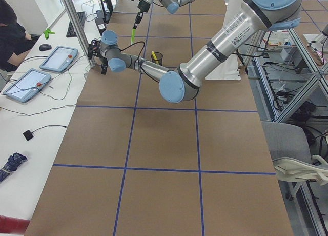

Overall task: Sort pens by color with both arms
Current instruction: 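Lift the green highlighter out and carry it beside the red-capped marker, then set down the green highlighter with the right gripper while the left gripper approaches the cup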

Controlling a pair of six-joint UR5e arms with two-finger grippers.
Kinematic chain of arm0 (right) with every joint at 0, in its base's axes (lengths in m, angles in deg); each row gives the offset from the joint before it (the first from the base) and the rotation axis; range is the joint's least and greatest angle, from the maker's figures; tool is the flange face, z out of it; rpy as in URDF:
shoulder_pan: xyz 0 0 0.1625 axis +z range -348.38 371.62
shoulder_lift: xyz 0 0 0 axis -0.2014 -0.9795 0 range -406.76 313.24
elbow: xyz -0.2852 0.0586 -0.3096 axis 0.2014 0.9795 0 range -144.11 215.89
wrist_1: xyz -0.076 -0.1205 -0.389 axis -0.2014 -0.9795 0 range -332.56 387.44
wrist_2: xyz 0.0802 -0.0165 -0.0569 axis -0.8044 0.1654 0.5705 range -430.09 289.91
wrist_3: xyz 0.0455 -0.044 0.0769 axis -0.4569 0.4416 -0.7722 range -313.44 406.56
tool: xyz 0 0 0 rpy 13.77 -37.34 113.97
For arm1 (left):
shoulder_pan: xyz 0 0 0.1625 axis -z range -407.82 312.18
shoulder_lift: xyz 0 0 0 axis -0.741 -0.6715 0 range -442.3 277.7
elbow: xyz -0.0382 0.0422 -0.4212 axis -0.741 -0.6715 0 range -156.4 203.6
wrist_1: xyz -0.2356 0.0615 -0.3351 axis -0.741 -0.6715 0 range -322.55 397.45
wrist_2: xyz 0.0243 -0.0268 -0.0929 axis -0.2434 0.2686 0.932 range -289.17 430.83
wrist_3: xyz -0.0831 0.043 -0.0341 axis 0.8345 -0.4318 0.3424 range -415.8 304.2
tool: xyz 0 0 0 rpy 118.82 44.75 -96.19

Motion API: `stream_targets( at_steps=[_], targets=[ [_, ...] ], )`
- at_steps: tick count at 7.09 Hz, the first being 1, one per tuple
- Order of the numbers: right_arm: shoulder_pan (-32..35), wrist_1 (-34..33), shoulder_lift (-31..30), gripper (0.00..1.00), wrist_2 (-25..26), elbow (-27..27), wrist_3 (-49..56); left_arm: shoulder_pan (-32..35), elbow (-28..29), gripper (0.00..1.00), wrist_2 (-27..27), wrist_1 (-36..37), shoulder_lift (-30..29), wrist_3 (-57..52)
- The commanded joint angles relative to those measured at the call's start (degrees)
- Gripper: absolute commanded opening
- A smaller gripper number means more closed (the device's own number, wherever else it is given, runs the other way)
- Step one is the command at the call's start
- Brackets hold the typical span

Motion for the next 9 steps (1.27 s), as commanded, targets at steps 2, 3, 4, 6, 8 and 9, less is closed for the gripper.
stream_targets(
  at_steps=[2, 3, 4, 6, 8, 9],
  targets=[
    [-7.1, -2.3, 6.0, 0.00, 26.3, 10.5, -6.5, 0.0, -3.5, 1.00, -0.1, 0.0, 2.6, 0.3],
    [-8.9, -2.1, 12.5, 0.00, 34.0, 21.1, -7.7, -0.1, -3.7, 1.00, -0.2, -0.2, 3.8, 0.8],
    [-9.3, -0.7, 14.6, 0.00, 34.7, 24.7, -7.7, -0.1, -3.6, 1.00, -0.2, -0.5, 5.0, 0.4],
    [-9.5, 9.0, 18.2, 0.00, 35.2, 37.2, -7.4, 0.0, -3.6, 1.00, -0.2, -0.5, 5.5, 0.3],
    [-11.0, 12.5, 21.3, 0.00, 35.4, 44.4, -7.4, 1.4, -3.3, 1.00, -0.2, -0.4, 5.8, 0.0],
    [-11.9, 12.8, 21.4, 0.00, 35.8, 46.1, -7.3, 2.0, -3.3, 1.00, -0.2, -0.4, 6.1, 0.0]
  ],
)
